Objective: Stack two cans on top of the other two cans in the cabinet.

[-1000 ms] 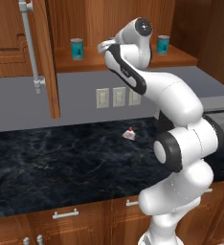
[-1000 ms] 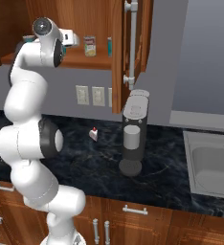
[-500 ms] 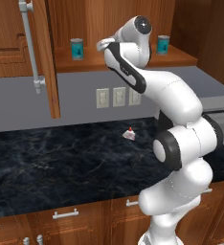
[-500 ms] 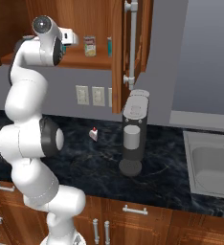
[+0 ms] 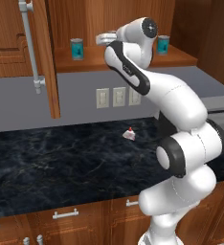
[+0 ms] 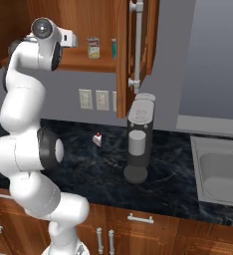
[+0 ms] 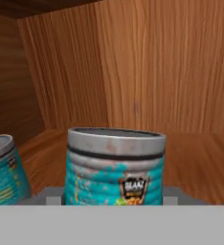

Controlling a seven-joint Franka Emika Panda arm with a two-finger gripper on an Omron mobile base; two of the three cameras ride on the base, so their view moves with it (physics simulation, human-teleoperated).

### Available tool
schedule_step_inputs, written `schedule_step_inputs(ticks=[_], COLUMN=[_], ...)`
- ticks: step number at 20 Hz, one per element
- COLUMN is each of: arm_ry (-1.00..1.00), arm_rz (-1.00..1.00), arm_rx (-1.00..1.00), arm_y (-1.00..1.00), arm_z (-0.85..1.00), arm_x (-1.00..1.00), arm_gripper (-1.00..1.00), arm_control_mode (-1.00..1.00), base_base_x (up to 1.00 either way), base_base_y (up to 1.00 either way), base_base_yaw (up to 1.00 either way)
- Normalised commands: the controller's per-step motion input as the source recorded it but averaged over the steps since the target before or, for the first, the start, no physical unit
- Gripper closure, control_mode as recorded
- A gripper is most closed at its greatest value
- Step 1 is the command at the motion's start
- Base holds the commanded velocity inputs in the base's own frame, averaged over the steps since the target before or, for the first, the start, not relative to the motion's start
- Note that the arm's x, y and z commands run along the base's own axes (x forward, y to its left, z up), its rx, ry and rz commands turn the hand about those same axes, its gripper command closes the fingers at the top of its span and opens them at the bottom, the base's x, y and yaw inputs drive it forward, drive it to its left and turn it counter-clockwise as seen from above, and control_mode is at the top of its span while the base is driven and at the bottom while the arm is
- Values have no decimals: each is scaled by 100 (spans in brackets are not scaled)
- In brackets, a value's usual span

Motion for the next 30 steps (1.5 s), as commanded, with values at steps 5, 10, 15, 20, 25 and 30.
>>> schedule_step_inputs(ticks=[5,10,15,20,25,30], arm_ry=[-12,-5,-10,-12,-9,1], arm_rz=[2,3,6,6,4,4], arm_rx=[3,5,3,0,0,0], arm_y=[11,13,11,19,22,20], arm_z=[20,15,11,19,16,16], arm_x=[-13,-17,-10,2,8,12], arm_gripper=[100,100,100,100,100,100], arm_control_mode=[-100,-100,-100,-100,-100,-100], base_base_x=[0,0,0,0,0,0], base_base_y=[0,0,0,0,0,0], base_base_yaw=[0,0,0,0,0,0])
